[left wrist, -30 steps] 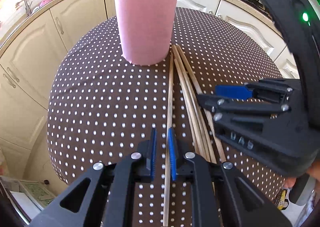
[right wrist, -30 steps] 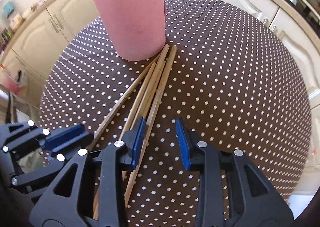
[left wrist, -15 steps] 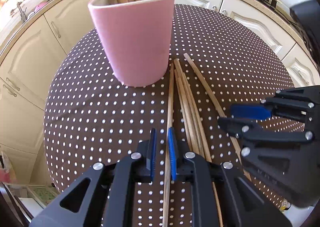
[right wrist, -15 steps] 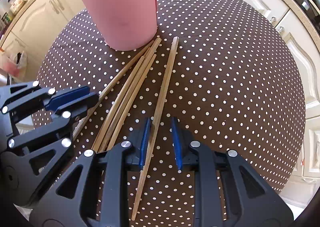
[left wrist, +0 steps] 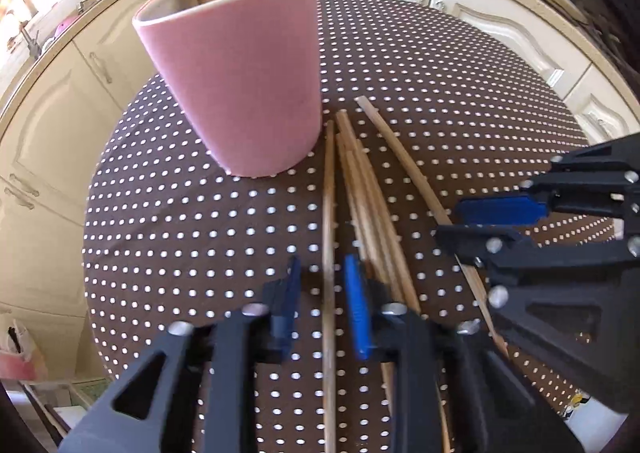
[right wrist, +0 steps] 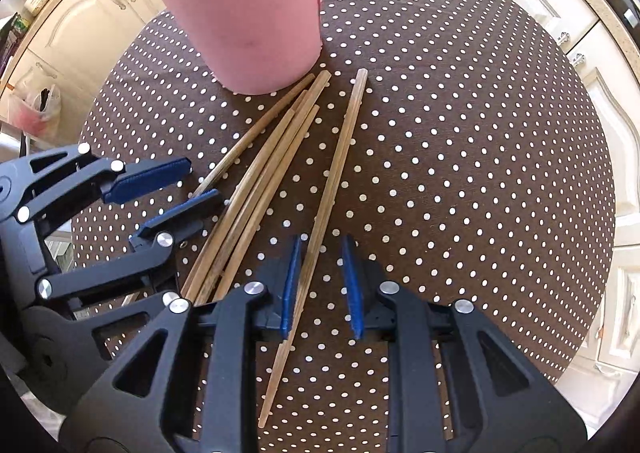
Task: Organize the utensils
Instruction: 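Close the left tool on one chopstick while the right tool grasps another, then lift the held chopsticks with both tools and carry them above the cup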
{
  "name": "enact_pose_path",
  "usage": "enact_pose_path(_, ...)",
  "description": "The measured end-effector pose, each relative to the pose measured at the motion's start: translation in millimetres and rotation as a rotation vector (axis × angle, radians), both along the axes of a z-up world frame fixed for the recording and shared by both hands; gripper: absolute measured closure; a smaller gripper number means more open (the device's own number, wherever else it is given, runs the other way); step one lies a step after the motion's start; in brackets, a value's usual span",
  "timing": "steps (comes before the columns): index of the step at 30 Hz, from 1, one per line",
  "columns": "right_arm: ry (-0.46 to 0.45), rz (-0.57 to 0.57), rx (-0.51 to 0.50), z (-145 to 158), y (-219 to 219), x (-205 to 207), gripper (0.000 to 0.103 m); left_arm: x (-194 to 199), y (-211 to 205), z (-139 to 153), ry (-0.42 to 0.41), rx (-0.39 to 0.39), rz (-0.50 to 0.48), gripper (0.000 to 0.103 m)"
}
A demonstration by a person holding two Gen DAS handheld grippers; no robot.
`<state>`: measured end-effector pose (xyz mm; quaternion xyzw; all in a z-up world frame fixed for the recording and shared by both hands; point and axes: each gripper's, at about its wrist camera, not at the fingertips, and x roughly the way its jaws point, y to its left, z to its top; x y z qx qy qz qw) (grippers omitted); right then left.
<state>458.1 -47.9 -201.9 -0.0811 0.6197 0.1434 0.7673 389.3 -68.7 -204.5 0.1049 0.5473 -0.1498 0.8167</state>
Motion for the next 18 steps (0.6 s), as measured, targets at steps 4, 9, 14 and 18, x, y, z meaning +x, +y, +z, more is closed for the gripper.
enact_pose_path(4,-0.002,-0.032,0.055,2,-15,1,0.094,-2,4,-3,-0.022,-0.007,0.009,0.098)
enact_pose_path(9,-0.043,-0.064,0.128,1,-35,-1,0.096,-21,12,-3,-0.067,-0.041,0.036,0.098)
enact_pose_path(14,-0.091,-0.087,0.192,2,-57,-10,0.096,-36,17,9,-0.134,-0.078,0.044,0.098)
enact_pose_path(18,-0.143,-0.099,0.257,17,-74,-23,0.096,-54,20,24,-0.190,-0.111,0.034,0.098)
